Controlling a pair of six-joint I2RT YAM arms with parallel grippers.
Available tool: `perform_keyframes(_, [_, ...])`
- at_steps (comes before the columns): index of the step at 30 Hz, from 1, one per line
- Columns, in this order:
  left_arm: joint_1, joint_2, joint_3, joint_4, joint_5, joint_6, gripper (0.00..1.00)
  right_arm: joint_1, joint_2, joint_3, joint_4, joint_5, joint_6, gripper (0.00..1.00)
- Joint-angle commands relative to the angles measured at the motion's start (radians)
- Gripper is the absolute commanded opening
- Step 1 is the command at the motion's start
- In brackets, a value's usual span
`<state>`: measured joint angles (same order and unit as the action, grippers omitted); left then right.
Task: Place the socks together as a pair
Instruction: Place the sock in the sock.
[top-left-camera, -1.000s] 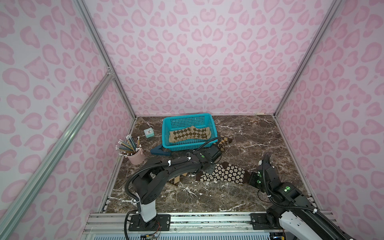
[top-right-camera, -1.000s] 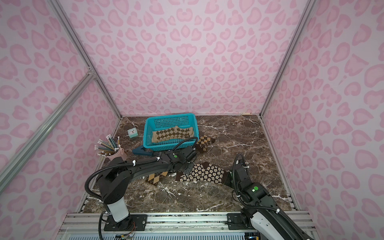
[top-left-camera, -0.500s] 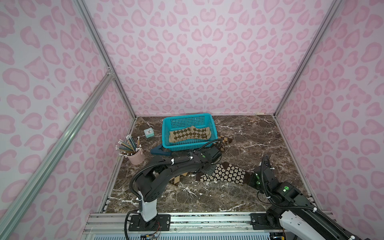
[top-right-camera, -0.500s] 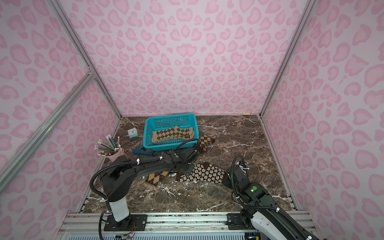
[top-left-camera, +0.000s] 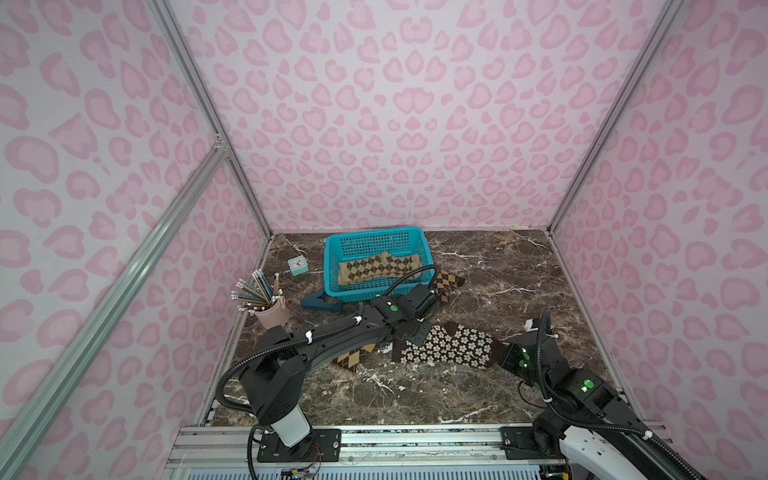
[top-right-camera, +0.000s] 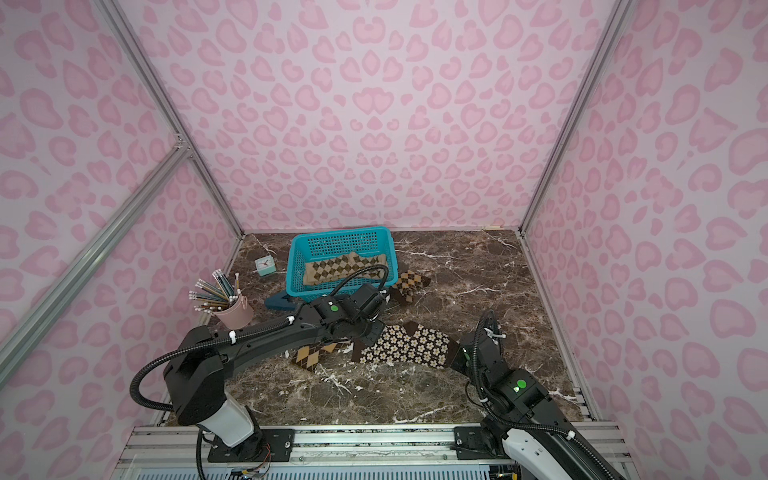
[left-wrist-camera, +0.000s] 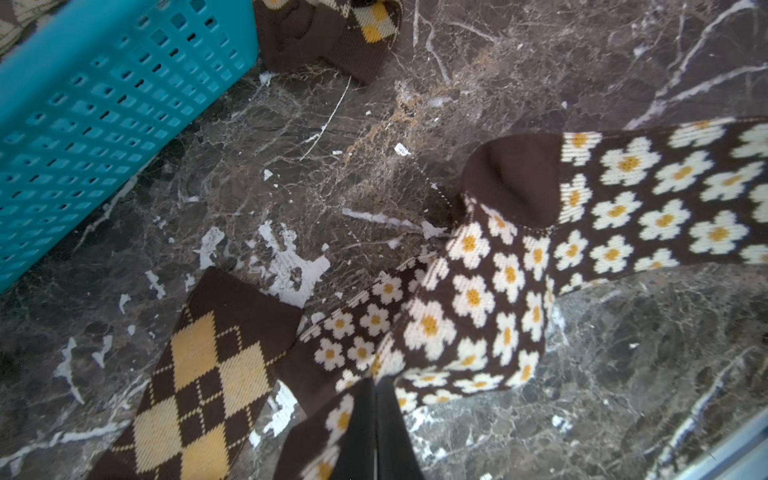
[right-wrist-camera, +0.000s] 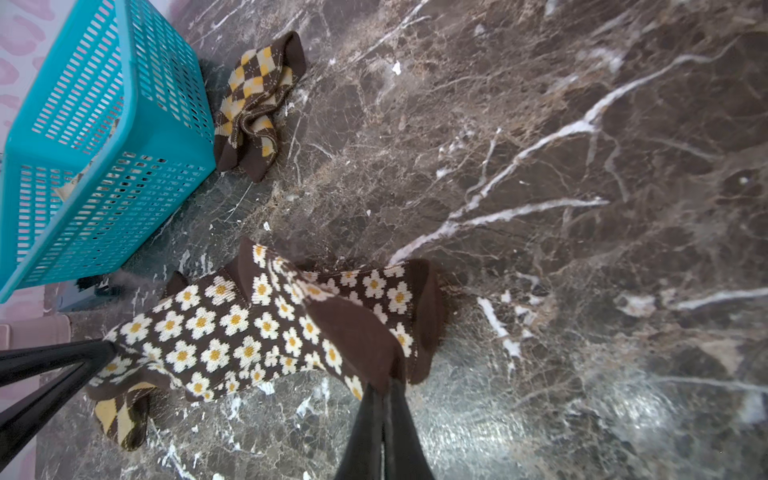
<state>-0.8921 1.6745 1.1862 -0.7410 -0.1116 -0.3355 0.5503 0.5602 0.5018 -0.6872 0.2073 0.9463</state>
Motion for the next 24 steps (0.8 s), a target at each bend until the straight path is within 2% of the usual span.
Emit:
perform_keyframes(1, [0.000, -0.024, 0.001, -0.016, 0.010, -0.016, 0.04, 0.001, -0.006, 0.011, -0.005, -0.003, 0.007, 0.00])
perform_keyframes(10, [0.003, 0.087, -0.012, 0.022, 0.006, 0.007, 0.03, 0.001, 0.015, -0.068, 0.051, -0.006, 0.023, 0.00])
perform_keyframes(16, [0.013, 0.179, -0.005, 0.053, -0.024, 0.010, 0.04, 0.002, 0.076, -0.062, 0.038, 0.013, 0.019, 0.01])
perform_keyframes(19, [0.017, 0.207, 0.005, 0.070, -0.052, 0.004, 0.04, 0.002, 0.116, -0.057, 0.034, 0.020, 0.017, 0.11])
perform_keyframes(21, [0.017, 0.211, 0.020, 0.075, -0.069, -0.006, 0.03, 0.004, 0.126, -0.050, 0.024, 0.030, 0.022, 0.29])
perform_keyframes(24, [0.017, 0.169, 0.029, 0.078, -0.064, -0.027, 0.16, 0.004, 0.107, -0.033, -0.004, 0.057, 0.022, 0.44])
